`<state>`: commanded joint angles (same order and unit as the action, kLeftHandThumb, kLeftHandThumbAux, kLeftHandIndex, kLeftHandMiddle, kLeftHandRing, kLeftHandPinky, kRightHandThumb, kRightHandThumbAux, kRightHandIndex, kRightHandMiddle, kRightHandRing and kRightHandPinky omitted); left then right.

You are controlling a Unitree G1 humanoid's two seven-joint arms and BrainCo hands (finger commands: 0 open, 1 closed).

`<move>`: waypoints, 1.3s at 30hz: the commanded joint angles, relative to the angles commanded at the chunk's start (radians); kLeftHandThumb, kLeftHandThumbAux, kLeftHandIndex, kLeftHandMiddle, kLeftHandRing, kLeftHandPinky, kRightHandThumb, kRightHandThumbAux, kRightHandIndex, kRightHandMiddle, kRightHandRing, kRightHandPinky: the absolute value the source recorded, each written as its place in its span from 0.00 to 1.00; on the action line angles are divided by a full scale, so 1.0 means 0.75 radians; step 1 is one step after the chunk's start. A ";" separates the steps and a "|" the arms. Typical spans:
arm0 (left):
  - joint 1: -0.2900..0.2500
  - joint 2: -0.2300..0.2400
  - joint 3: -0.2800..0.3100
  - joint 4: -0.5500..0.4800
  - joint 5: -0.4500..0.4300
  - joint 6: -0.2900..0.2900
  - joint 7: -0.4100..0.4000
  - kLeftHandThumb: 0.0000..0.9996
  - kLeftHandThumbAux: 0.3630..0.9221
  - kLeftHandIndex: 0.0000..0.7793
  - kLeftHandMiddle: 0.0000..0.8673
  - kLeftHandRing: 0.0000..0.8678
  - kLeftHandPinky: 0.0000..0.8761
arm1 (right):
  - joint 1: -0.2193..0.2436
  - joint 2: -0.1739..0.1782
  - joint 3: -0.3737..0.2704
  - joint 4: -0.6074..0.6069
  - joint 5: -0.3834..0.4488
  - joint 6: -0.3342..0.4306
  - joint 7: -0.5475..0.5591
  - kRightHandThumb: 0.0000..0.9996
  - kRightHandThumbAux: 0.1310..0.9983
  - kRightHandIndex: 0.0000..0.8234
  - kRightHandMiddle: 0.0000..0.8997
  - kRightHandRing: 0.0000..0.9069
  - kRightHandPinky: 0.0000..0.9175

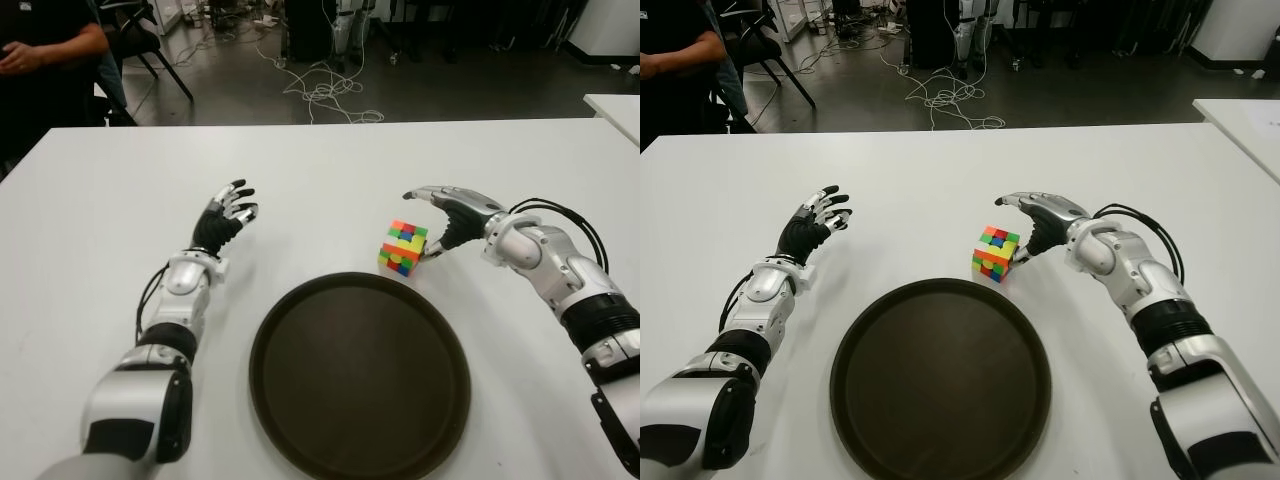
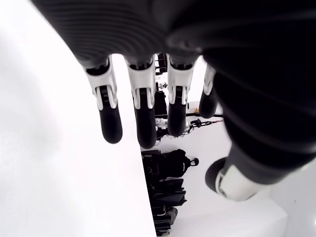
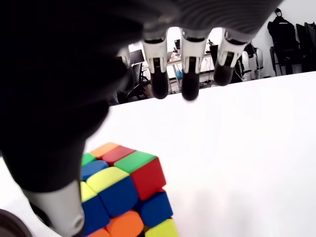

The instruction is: Pick up the Rubik's Cube and put it in the plate

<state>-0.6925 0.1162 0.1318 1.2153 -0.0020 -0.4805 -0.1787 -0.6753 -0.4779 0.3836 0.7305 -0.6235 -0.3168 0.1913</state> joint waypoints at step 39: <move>-0.014 0.001 0.011 0.019 -0.005 0.000 -0.010 0.23 0.63 0.16 0.23 0.25 0.28 | 0.018 -0.009 0.002 -0.031 0.006 -0.003 -0.023 0.00 0.22 0.00 0.00 0.00 0.00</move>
<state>-0.7029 0.1169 0.1397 1.2294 -0.0058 -0.4806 -0.1859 -0.6621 -0.4847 0.3854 0.7073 -0.6189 -0.3189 0.1737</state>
